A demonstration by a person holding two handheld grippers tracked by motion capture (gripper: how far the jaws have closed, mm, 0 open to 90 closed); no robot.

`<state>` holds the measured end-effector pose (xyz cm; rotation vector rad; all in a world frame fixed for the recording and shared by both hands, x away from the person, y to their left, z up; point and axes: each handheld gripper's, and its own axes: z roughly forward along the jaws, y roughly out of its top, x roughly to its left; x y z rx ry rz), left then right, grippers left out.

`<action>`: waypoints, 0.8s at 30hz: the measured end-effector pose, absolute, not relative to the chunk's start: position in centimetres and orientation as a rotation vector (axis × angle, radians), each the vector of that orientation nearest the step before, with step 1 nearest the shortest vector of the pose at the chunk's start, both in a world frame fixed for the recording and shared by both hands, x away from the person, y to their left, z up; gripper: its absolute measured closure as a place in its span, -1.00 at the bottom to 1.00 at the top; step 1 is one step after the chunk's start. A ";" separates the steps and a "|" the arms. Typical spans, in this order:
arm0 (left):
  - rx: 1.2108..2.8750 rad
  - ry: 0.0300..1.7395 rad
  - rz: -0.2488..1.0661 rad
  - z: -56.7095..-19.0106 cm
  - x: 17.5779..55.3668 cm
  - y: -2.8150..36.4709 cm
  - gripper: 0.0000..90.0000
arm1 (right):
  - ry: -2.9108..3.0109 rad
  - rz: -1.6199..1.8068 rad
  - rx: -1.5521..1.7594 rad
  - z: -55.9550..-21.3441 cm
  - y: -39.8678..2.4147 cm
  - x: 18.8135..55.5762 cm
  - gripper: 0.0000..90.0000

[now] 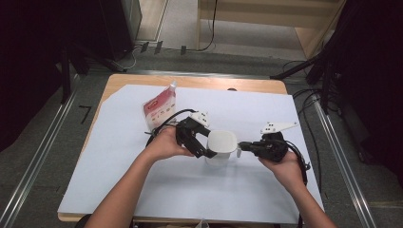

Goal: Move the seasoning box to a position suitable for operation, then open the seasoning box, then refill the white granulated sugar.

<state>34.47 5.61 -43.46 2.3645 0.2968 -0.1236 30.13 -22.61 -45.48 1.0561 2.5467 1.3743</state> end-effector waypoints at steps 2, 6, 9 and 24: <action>2.371 0.304 -0.126 -43.7 34.5 5.5 -0.63 | 2.546 1.374 1.055 -45.5 -22.6 30.1 1.00; 2.370 0.303 -0.118 -43.9 34.4 5.4 -0.64 | 2.541 1.379 1.057 -45.6 -22.6 30.1 1.00; 2.372 0.309 -0.102 -43.9 34.3 5.3 -0.63 | 2.541 1.377 1.055 -45.6 -22.6 30.0 1.00; 2.351 0.329 -0.102 -43.3 34.2 5.8 -0.57 | 2.535 1.368 1.048 -45.6 -22.6 29.9 1.00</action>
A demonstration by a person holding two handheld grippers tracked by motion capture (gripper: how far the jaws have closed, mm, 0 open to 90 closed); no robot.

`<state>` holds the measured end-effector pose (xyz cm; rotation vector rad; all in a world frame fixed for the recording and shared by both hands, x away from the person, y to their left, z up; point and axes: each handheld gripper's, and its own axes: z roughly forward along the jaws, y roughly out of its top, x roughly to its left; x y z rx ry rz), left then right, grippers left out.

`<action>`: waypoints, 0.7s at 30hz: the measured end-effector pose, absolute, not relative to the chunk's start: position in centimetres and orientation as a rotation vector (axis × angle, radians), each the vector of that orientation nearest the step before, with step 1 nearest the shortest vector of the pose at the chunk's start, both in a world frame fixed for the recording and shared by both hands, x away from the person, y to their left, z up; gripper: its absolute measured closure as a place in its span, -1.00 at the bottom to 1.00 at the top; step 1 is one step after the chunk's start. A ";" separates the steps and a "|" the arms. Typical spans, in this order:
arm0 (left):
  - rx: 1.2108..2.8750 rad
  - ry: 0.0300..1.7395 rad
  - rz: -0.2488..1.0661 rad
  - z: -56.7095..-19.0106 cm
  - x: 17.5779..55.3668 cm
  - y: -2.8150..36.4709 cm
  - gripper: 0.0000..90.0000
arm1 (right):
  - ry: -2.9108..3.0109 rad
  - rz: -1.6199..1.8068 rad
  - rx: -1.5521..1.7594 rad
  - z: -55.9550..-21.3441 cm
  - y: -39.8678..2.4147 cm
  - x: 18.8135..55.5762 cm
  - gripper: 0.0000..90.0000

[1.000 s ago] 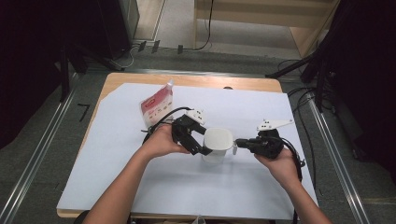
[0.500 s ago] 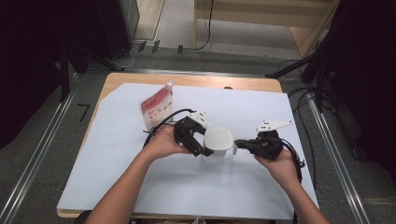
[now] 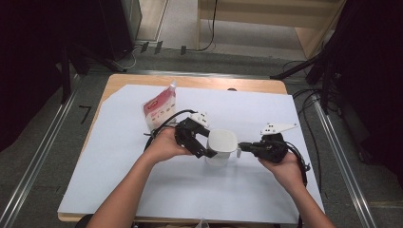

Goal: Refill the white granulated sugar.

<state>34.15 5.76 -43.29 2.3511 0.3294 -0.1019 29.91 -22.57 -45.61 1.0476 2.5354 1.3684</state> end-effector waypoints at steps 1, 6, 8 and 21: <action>2.351 0.329 -0.101 -43.3 34.1 5.8 -0.57 | 2.535 1.371 1.046 -45.6 -22.6 29.9 1.00; 2.360 0.325 -0.053 -42.9 33.8 5.7 -0.55 | 2.534 1.367 1.047 -45.6 -22.6 29.9 1.00; 2.369 0.320 -0.045 -42.8 33.7 5.7 -0.54 | 2.533 1.365 1.048 -45.6 -22.6 29.9 1.00; 2.382 0.324 -0.023 -42.5 33.5 5.6 -0.53 | 2.535 1.364 1.043 -45.6 -22.5 29.8 1.00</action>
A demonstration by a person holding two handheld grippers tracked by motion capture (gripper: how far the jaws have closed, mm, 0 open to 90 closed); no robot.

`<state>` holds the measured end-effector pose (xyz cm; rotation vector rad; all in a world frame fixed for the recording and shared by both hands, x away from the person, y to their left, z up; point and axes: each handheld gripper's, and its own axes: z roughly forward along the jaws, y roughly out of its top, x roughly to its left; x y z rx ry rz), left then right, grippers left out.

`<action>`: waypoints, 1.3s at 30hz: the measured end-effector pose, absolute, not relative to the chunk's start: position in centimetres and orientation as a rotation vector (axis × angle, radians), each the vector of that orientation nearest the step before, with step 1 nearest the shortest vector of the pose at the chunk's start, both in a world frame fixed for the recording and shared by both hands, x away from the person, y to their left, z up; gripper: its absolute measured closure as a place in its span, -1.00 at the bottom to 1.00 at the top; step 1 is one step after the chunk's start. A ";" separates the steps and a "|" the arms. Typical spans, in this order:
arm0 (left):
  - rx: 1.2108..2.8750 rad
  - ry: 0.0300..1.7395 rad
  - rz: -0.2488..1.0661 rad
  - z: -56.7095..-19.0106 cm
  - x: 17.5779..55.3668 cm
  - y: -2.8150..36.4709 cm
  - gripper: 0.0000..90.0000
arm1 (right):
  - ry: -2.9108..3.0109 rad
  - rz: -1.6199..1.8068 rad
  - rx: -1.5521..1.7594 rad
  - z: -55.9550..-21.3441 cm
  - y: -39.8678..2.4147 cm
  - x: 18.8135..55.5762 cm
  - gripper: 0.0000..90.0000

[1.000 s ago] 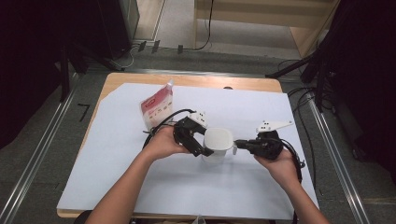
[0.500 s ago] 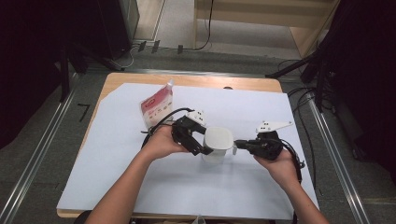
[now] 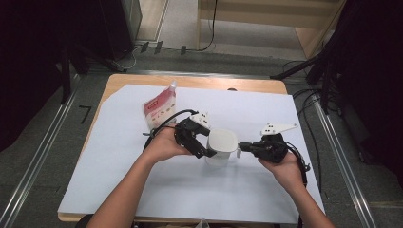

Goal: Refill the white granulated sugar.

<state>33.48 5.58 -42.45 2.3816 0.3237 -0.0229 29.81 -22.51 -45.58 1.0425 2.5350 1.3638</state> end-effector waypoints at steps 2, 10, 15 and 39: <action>2.381 0.327 -0.023 -42.4 33.5 5.6 -0.53 | 2.533 1.361 1.044 -45.6 -22.5 29.8 1.00; 2.329 0.273 0.013 -41.0 33.0 6.0 -0.25 | 2.531 1.359 1.040 -45.6 -22.5 29.8 1.00; 2.378 0.208 -0.048 -41.0 32.6 5.5 0.15 | 2.535 1.367 1.021 -45.6 -22.4 29.7 1.00; 2.369 0.215 -0.193 -39.5 33.3 3.6 1.00 | 2.533 1.407 1.068 -45.8 -22.6 29.7 1.00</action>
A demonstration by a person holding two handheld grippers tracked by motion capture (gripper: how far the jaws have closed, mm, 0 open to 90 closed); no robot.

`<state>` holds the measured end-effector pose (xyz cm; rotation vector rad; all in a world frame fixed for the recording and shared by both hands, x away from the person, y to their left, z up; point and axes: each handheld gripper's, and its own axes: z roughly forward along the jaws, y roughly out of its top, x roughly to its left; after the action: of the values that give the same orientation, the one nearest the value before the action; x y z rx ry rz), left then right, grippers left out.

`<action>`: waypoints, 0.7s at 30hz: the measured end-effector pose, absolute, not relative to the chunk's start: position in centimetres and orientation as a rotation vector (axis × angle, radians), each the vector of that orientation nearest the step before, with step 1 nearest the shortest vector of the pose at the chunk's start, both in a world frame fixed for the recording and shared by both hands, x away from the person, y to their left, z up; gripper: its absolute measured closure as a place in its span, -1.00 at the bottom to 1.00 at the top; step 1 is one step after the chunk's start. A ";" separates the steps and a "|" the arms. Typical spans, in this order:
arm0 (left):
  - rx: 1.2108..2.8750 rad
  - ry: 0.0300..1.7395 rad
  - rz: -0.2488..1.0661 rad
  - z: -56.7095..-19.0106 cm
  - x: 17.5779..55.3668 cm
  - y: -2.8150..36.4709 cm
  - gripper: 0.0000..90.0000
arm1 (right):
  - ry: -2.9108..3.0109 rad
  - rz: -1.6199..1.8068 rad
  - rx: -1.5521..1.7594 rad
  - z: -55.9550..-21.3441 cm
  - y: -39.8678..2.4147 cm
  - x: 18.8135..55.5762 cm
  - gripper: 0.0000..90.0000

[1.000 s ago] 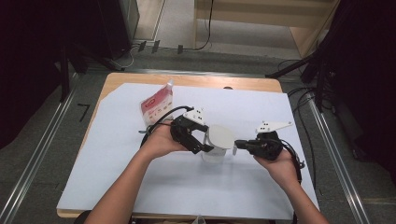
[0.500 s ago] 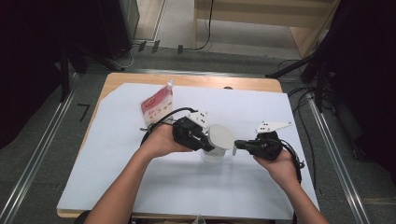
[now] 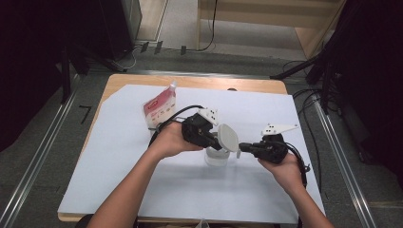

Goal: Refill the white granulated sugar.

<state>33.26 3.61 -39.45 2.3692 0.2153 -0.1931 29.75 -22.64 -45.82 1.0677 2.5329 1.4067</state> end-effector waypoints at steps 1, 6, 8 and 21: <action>2.366 0.226 -0.193 -39.3 33.3 3.5 1.00 | 2.533 1.407 1.068 -45.8 -22.6 29.7 1.00; 2.362 0.244 -0.208 -39.1 33.7 2.8 1.00 | 2.525 1.407 1.075 -45.9 -22.6 29.7 1.00; 2.369 0.249 -0.209 -39.1 33.6 2.6 1.00 | 2.526 1.406 1.074 -46.0 -22.6 29.6 1.00; 2.377 0.228 -0.222 -38.4 33.7 0.8 1.00 | 2.525 1.393 1.084 -46.2 -22.7 29.5 1.00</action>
<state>33.72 0.81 -38.36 2.3768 0.2278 -0.2218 29.46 -22.65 -46.16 1.0835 2.5245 1.3934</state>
